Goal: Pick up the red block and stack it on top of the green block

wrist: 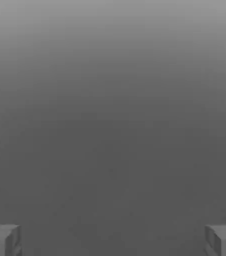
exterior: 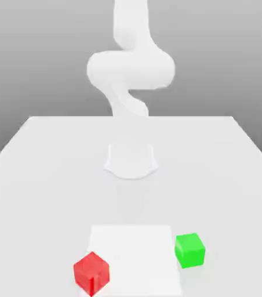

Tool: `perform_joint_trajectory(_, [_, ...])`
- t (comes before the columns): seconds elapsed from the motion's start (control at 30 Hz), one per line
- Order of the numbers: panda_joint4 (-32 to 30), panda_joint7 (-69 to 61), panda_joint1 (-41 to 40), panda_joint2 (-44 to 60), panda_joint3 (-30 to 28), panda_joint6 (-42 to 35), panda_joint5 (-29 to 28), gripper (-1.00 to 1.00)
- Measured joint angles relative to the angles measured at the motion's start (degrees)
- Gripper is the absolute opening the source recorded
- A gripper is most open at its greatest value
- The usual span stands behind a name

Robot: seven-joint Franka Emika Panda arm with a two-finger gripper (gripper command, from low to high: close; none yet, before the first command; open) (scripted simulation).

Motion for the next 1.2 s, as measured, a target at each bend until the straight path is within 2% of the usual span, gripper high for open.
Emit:
perform_joint_trajectory(0.27, [-2.7,-20.4,8.3,17.0,-10.2,5.6,6.0,0.0])
perform_joint_trajectory(0.5, [-5.0,-38.3,11.7,31.8,-15.3,10.4,11.9,0.0])
perform_joint_trajectory(0.7, [-7.2,-51.3,11.0,43.6,-16.1,14.9,13.5,0.0])
perform_joint_trajectory(0.87, [-9.1,-58.1,9.6,52.0,-16.8,19.4,9.6,0.0])
perform_joint_trajectory(1.03, [-8.0,-63.2,6.1,61.1,-12.5,26.2,14.2,0.0])
perform_joint_trajectory(1.07, [-7.7,-64.0,5.0,62.7,-11.2,27.6,15.2,-1.0])
perform_joint_trajectory(1.2, [-7.7,-64.0,5.0,62.7,-11.2,27.5,15.2,-1.0])
